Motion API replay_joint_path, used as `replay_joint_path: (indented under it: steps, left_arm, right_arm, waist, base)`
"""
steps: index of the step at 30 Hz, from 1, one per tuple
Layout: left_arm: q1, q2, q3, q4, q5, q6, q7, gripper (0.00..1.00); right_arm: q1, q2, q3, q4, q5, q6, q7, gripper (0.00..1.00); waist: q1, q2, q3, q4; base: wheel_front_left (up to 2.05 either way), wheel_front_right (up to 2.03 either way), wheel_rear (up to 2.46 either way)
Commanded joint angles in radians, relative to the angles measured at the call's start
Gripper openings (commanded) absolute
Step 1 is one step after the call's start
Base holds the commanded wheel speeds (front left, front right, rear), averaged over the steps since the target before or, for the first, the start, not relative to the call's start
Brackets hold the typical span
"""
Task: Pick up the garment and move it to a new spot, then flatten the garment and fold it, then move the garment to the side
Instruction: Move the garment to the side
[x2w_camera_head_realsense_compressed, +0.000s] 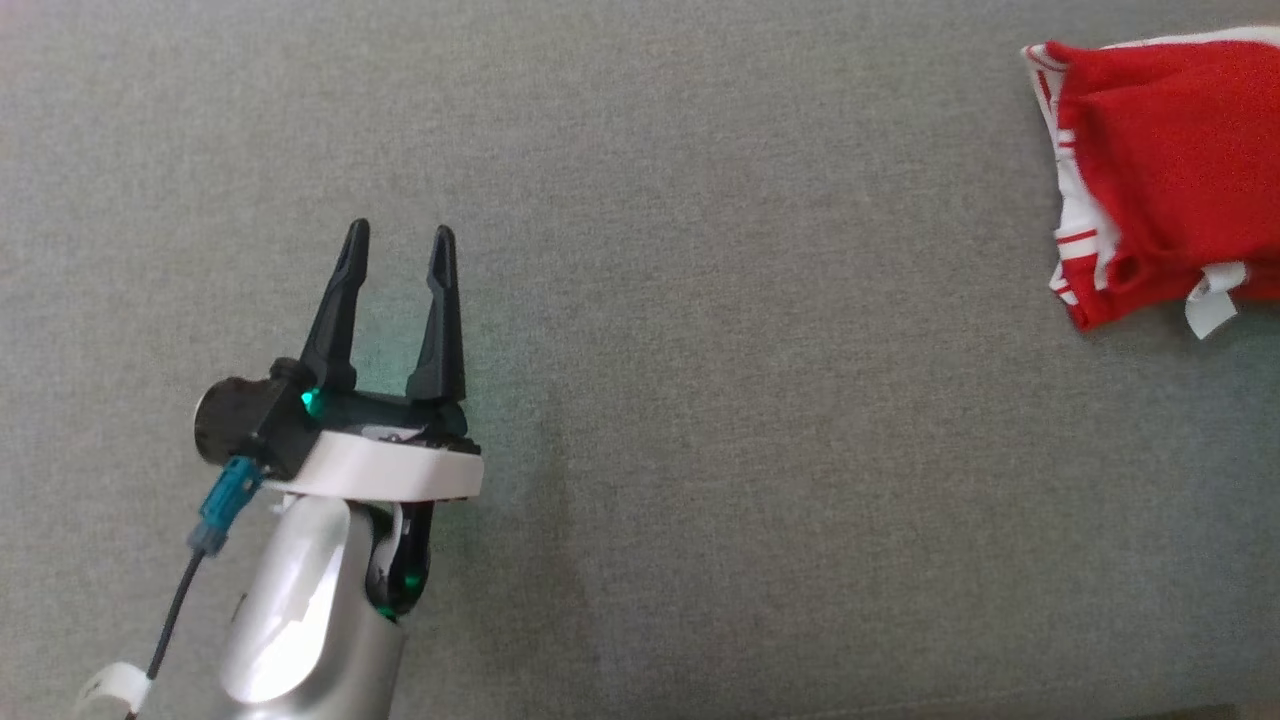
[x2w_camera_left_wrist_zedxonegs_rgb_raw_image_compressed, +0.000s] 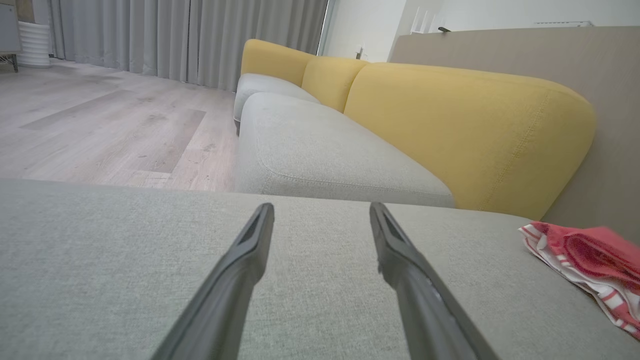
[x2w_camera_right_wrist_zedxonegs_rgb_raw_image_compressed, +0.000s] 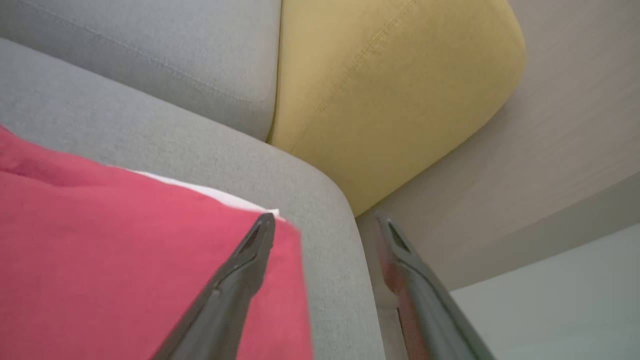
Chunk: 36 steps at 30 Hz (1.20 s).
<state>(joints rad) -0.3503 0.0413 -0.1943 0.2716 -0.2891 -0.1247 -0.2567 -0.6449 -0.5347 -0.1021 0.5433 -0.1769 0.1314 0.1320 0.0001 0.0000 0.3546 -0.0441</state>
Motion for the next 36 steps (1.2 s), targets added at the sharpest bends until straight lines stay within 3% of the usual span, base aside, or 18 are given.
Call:
replay_joint_path:
  steps: [1,7,18,21,25,30,36]
  left_arm:
    - [-0.028,0.009,0.035,-0.029,0.006,-0.005,-0.005,1.0]
    - [-0.016,0.009,0.057,-0.038,0.002,-0.005,-0.005,1.0]
    - [0.069,0.009,0.093,-0.04,-0.032,0.008,-0.005,1.0]
    - [0.095,0.009,0.099,-0.034,-0.041,0.022,-0.005,1.0]
    - [0.126,0.009,0.101,-0.023,-0.053,0.035,-0.005,1.0]
    - [0.164,0.009,0.099,-0.029,-0.058,0.028,-0.005,1.0]
    - [0.215,0.009,0.122,-0.061,-0.062,0.019,-0.005,1.0]
  right_arm:
    - [0.008,-0.013,-0.001,-0.045,-0.006,-0.001,-0.006,1.0]
    - [0.013,0.088,-0.015,-0.149,0.01,-0.001,-0.035,1.0]
    - [0.145,0.394,-0.01,-0.377,0.157,-0.001,-0.093,1.0]
    - [0.206,0.45,-0.017,-0.41,0.205,-0.001,-0.128,1.0]
    - [0.292,0.481,-0.003,-0.416,0.276,-0.001,-0.177,1.0]
    - [0.384,0.484,0.049,-0.387,0.406,-0.001,-0.245,1.0]
    - [0.479,0.484,0.101,-0.32,0.478,-0.001,-0.348,1.0]
  waist:
    - [-0.0001,0.0,-0.01,-0.002]
    - [-0.0001,0.0,-0.074,-0.002]
    - [-0.0001,0.0,-0.228,0.033]
    - [-0.0001,0.0,-0.256,0.045]
    - [-0.0001,0.0,-0.285,0.057]
    - [-0.0001,0.0,-0.306,0.062]
    - [-0.0001,0.0,-0.323,0.061]
  base:
    - [0.0,0.0,0.0]
    - [0.0,0.0,0.0]
    - [0.0,0.0,0.0]
    - [0.0,0.0,0.0]
    - [0.0,0.0,0.0]
    - [0.0,0.0,0.0]
    - [0.0,0.0,0.0]
